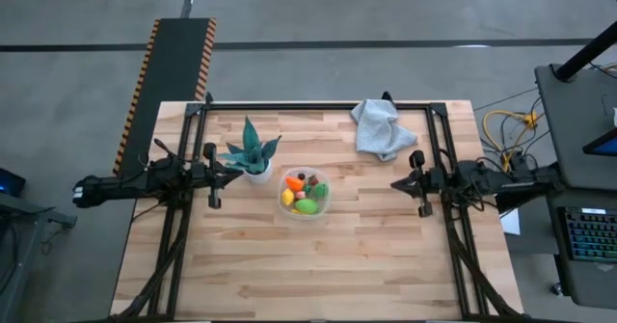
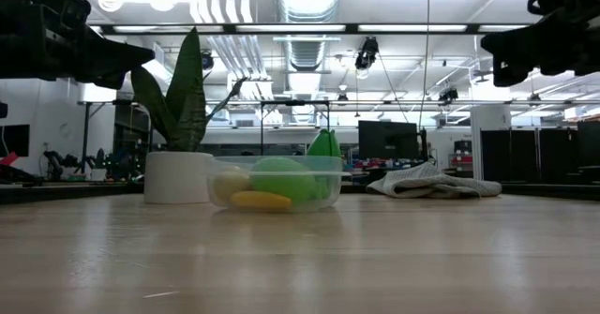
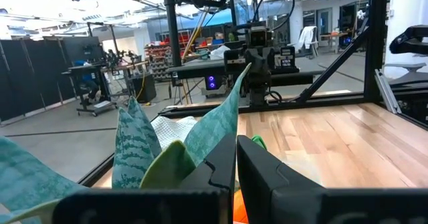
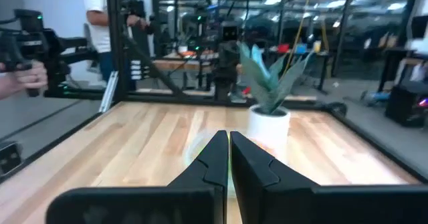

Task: Pick and placing Produce into tupperware
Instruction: Return to Home Position

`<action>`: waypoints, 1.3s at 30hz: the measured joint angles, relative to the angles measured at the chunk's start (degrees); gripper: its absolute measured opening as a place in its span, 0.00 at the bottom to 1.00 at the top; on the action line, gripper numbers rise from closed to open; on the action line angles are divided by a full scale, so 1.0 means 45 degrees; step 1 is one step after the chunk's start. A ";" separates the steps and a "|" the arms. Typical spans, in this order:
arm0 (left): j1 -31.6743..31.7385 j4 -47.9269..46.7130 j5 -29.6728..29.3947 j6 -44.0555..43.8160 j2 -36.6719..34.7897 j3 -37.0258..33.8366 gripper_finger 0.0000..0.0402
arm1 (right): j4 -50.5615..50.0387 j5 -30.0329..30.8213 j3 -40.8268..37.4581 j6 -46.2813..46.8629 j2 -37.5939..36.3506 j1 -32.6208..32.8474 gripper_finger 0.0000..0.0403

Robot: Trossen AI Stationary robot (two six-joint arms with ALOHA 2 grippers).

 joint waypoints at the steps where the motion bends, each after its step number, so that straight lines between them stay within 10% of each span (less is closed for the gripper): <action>1: 0.0000 -0.0004 0.0000 0.0000 0.0022 0.0000 0.00 | -0.0145 -0.0397 0.0000 0.0155 0.0005 -0.0268 0.02; 39: -0.0005 -0.0053 0.1411 -0.1677 0.0145 0.0058 0.00 | -0.0810 -0.1154 0.0000 0.0342 0.0097 -0.1183 0.02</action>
